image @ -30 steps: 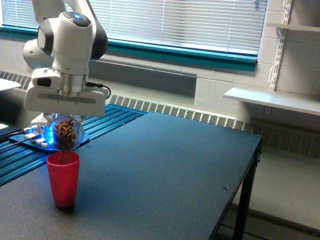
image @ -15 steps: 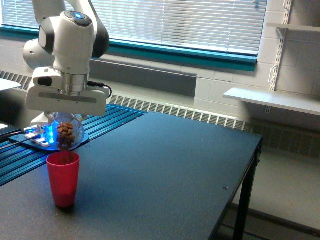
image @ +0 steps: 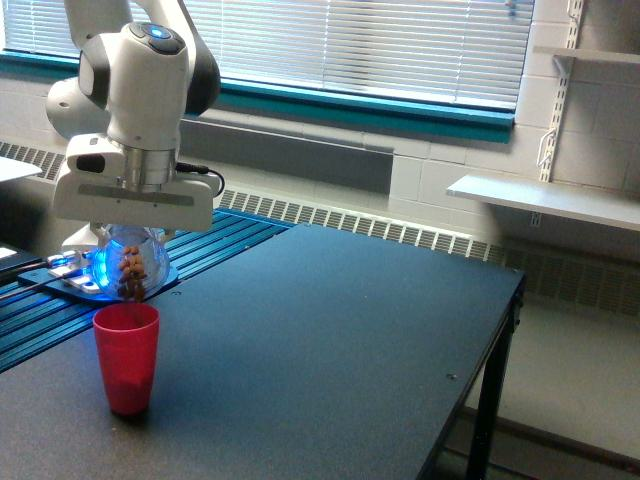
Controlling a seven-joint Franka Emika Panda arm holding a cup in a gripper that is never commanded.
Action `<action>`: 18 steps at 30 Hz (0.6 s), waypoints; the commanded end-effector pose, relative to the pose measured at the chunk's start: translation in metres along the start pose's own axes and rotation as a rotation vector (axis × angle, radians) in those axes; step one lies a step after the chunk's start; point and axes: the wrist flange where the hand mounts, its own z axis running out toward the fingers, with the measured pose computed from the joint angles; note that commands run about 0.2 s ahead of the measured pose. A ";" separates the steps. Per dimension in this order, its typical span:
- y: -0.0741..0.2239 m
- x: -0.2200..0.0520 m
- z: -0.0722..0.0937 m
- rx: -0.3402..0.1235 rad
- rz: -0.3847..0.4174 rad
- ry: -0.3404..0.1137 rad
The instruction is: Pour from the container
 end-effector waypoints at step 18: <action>0.001 0.002 -0.004 -0.010 0.028 -0.041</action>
